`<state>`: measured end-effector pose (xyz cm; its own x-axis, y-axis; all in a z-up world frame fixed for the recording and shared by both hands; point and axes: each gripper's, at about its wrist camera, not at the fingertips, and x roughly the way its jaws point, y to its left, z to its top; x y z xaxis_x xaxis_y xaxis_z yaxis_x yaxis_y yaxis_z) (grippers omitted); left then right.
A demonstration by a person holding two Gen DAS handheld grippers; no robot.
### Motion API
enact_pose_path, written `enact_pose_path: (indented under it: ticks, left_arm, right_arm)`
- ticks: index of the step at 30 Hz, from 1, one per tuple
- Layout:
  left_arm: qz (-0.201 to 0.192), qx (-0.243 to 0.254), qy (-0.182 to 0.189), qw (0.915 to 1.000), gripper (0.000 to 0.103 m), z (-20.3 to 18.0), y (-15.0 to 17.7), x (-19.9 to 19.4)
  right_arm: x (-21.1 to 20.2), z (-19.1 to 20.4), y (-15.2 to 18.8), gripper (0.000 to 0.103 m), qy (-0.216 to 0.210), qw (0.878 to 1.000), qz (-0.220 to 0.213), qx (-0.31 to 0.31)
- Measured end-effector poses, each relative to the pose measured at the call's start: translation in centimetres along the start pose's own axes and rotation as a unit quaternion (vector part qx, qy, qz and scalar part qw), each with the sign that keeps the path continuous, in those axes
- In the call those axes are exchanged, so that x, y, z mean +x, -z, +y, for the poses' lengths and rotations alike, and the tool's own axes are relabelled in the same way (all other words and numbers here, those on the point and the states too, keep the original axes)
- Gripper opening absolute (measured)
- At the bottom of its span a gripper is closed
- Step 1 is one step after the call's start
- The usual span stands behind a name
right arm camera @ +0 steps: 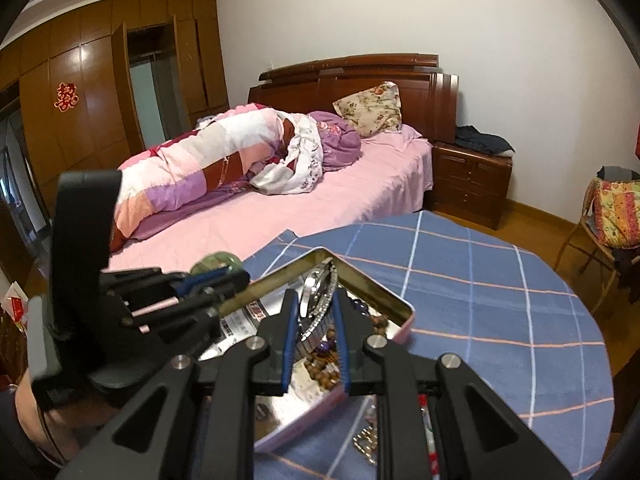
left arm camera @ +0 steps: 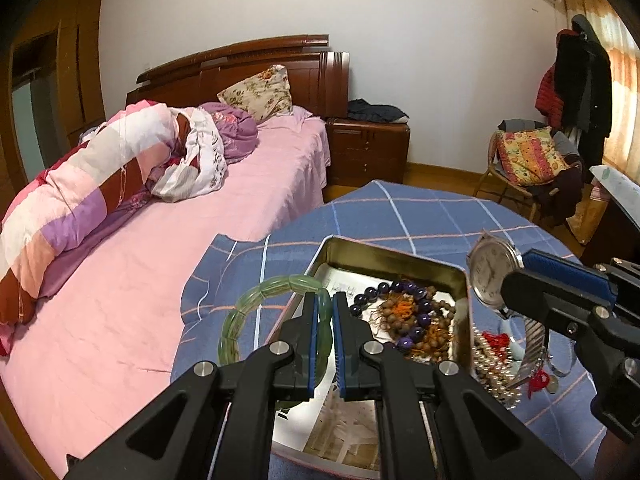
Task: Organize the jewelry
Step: 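Carry the watch and green bangle over the tin box with both tools, then lower and release the watch with the right tool while the left tool drops the green bangle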
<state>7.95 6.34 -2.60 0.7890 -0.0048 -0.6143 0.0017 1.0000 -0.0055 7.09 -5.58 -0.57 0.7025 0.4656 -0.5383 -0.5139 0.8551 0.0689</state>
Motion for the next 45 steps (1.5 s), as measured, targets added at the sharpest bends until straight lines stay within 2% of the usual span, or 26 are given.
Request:
enact_pose_path:
  ticks: [13,22,45]
  left_arm:
    - [0.024,0.008,-0.011,0.9996,0.006,-0.5,1.8,2.2]
    - [0.041,0.017,-0.012,0.999,0.006,-0.7,2.6,3.7]
    - [0.061,0.032,-0.001,0.9976,0.006,-1.4,3.0,4.8]
  right_arm:
    - [3.4,-0.1,2.4,0.02,-0.016,0.999,0.029,0.018]
    - [4.2,-1.0,3.5,0.02,-0.013,0.998,0.049,0.026]
    - [4.8,-1.0,4.8,0.02,-0.002,0.998,0.062,0.026]
